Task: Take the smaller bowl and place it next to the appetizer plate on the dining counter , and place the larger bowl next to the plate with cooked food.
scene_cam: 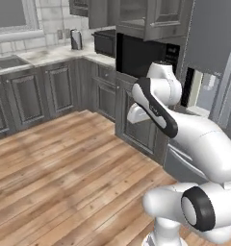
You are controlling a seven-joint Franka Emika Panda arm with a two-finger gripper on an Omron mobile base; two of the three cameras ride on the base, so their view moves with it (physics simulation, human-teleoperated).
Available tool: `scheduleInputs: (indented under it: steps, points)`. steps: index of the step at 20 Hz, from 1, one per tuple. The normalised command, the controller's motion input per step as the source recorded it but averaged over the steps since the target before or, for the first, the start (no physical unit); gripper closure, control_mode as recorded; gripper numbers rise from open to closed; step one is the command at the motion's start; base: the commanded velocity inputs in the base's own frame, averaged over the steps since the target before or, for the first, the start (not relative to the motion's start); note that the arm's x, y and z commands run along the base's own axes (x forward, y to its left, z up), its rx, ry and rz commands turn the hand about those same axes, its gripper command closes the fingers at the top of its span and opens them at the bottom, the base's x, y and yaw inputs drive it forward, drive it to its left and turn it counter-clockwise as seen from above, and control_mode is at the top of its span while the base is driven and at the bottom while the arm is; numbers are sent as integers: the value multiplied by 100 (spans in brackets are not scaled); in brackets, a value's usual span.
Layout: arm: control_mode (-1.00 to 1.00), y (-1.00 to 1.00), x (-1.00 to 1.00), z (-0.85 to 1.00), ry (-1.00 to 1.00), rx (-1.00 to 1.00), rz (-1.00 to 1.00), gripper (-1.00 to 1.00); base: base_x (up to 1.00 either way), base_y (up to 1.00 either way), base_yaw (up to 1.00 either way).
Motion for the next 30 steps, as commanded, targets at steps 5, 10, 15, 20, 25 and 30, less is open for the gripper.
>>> scheduleInputs:
  steps: [5,10,15,20,25,30]
  points:
    - [100,0,0,0,0,0,0,-100,100,39,-39]
    - [100,0,0,0,0,0,0,-100,100,31,-41]
    - [100,0,0,0,0,0,0,-100,100,39,-44]
    - [100,0,0,0,0,0,0,-100,100,41,-47]
    - [100,0,0,0,0,0,0,-100,97,43,-53]
    - [100,0,0,0,0,0,0,-100,69,52,-60]
